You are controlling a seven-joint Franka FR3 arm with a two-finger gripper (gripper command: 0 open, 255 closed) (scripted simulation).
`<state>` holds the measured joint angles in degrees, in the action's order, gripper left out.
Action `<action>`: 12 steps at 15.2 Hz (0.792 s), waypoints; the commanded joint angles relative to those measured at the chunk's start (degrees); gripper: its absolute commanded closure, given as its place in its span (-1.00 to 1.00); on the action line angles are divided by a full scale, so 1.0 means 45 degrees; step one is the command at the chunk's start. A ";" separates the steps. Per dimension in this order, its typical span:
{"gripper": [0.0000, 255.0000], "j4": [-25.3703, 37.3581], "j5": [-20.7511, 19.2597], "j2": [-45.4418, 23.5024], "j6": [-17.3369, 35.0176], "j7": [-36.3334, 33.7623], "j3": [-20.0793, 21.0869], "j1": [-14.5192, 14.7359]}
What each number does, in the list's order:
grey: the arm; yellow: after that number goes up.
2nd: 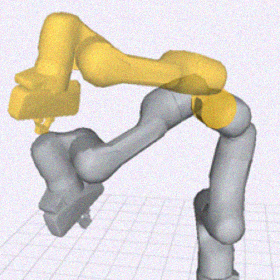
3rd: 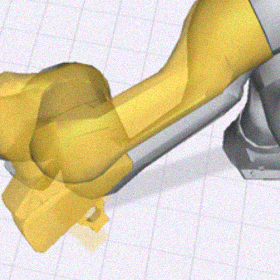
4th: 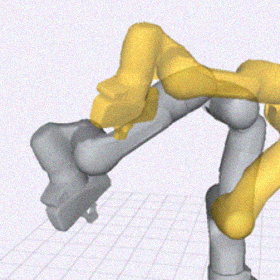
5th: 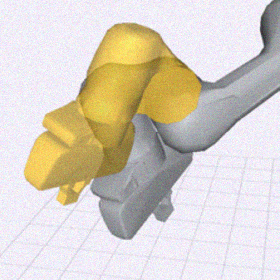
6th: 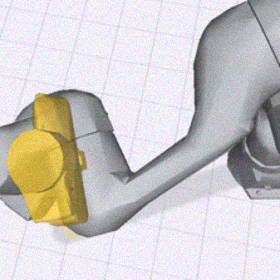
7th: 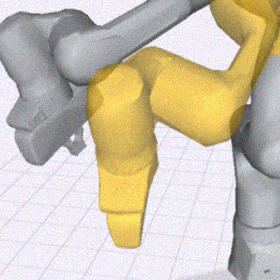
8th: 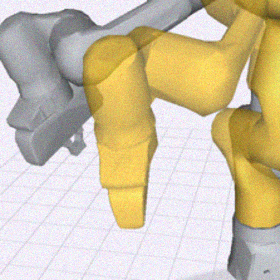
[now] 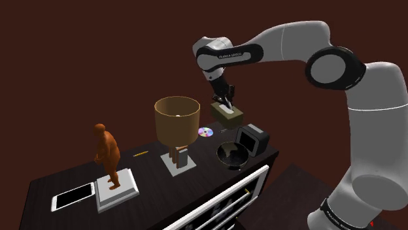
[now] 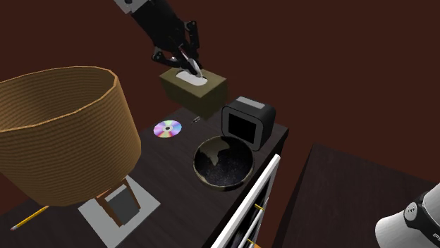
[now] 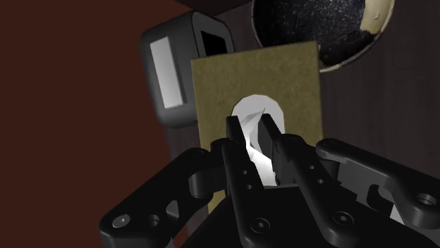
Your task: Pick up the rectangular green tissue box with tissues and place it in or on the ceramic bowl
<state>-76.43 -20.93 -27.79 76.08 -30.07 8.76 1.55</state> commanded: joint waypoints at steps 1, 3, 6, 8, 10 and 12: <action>1.00 -0.1640 0.0214 0.1205 0.0364 -0.0301 0.0142 -0.0035; 1.00 -0.2922 0.0440 0.2222 0.0572 -0.0564 0.0277 -0.0005; 1.00 -0.4606 0.0803 0.3653 0.0755 -0.0911 0.0477 0.0083; 1.00 -0.5600 0.1064 0.4563 0.0803 -0.1120 0.0610 0.0167; 1.00 -0.6508 0.1340 0.5446 0.0796 -0.1316 0.0746 0.0271; 1.00 -0.7155 0.1565 0.6113 0.0755 -0.1462 0.0850 0.0368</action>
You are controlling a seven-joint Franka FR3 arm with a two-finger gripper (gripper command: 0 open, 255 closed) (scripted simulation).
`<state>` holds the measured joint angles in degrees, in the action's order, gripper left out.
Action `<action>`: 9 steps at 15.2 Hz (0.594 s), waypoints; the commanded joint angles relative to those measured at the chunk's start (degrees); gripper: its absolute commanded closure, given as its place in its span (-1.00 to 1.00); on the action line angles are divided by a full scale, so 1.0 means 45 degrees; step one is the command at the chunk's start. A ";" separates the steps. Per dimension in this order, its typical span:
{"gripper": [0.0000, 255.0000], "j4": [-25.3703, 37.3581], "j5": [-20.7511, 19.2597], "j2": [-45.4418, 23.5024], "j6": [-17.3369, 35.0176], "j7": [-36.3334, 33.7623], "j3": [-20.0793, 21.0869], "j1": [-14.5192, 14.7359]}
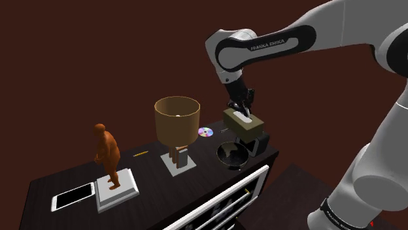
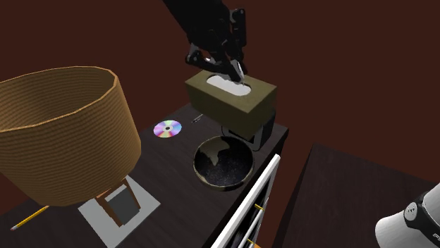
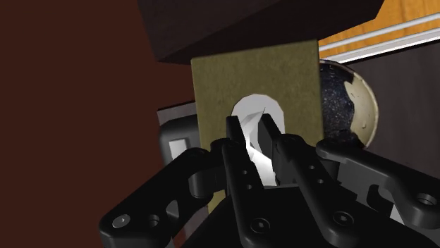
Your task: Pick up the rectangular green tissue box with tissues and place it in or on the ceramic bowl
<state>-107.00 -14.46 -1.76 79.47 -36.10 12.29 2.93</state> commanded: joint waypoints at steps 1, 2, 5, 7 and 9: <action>1.00 -0.0500 0.0129 0.0301 0.0161 -0.0159 0.0064 0.0061; 1.00 -0.0636 0.0128 0.0271 0.0321 -0.0198 0.0062 0.0060; 1.00 -0.1025 0.0120 0.0166 0.0799 -0.0316 0.0057 0.0054; 1.00 -0.1270 0.0109 0.0083 0.1115 -0.0396 0.0054 0.0051; 1.00 -0.1503 0.0095 -0.0011 0.1430 -0.0477 0.0051 0.0048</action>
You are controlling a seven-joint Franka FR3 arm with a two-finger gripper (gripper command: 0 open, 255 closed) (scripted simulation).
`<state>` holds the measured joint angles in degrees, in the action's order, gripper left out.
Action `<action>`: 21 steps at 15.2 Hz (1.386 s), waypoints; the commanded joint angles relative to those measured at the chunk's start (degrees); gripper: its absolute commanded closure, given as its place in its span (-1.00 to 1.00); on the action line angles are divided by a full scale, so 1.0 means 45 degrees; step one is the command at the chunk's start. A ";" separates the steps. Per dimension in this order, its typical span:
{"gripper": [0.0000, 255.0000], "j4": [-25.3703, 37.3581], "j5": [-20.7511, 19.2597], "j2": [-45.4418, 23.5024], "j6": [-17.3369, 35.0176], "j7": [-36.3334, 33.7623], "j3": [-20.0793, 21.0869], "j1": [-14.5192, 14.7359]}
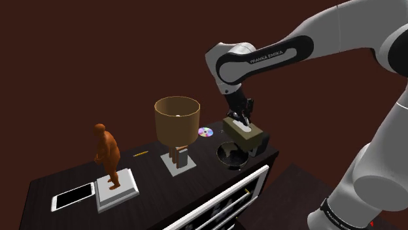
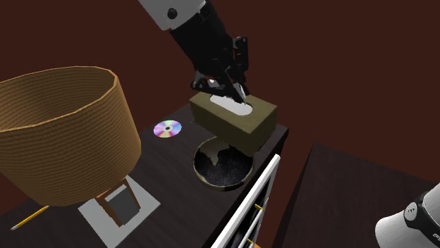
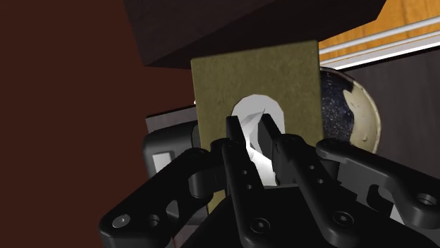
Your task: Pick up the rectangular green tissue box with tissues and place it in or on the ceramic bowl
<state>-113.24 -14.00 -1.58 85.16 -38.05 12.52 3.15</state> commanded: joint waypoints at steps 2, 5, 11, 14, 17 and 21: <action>1.00 -0.0338 -0.0027 -0.0154 0.0479 -0.0127 -0.0004 -0.0004; 1.00 -0.0651 -0.0061 -0.0330 0.0946 -0.0253 -0.0010 -0.0008; 1.00 -0.1201 -0.0158 -0.0749 0.1869 -0.0517 -0.0024 -0.0014; 1.00 -0.1419 -0.0214 -0.0967 0.2282 -0.0641 -0.0032 -0.0015; 1.00 -0.1417 -0.0214 -0.0969 0.2282 -0.0641 -0.0033 -0.0015; 1.00 -0.1417 -0.0214 -0.0969 0.2282 -0.0641 -0.0033 -0.0015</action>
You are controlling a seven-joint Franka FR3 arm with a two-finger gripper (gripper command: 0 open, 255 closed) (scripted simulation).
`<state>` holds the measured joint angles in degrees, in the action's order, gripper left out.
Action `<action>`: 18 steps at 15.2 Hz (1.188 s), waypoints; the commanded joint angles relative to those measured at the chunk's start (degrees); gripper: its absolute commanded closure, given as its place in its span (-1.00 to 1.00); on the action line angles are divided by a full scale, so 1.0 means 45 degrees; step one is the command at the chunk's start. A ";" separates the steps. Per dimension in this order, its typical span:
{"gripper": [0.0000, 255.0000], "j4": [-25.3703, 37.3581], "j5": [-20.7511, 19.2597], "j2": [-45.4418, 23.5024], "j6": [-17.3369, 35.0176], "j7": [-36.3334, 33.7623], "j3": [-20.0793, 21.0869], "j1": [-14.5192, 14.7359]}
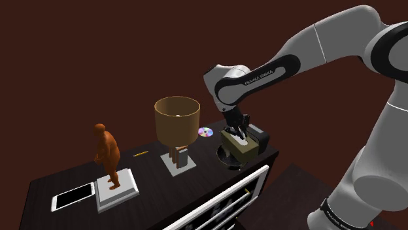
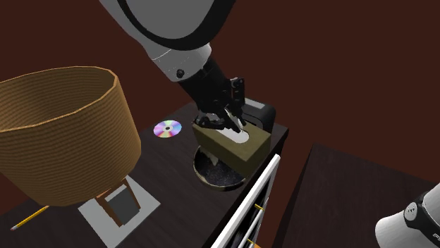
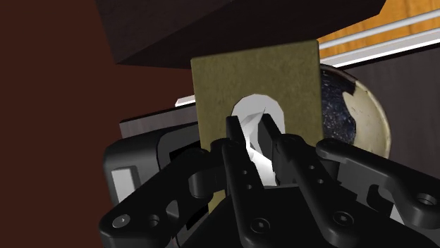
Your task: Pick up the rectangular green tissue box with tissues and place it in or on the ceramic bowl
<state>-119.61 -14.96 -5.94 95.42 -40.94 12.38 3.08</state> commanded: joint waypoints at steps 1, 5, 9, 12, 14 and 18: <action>-1.00 0.0000 0.0000 0.0001 0.0001 0.0000 0.0000 0.0000; -1.00 0.0000 0.0000 0.0001 0.0001 0.0000 0.0000 0.0000; -1.00 0.1469 0.0103 -0.0245 -0.1256 0.0036 0.0130 0.0170; -1.00 0.1881 0.0119 -0.0335 -0.1589 0.0041 0.0163 0.0218; -1.00 0.1882 0.0119 -0.0336 -0.1589 0.0041 0.0163 0.0218; -1.00 0.1879 0.0119 -0.0334 -0.1586 0.0040 0.0163 0.0218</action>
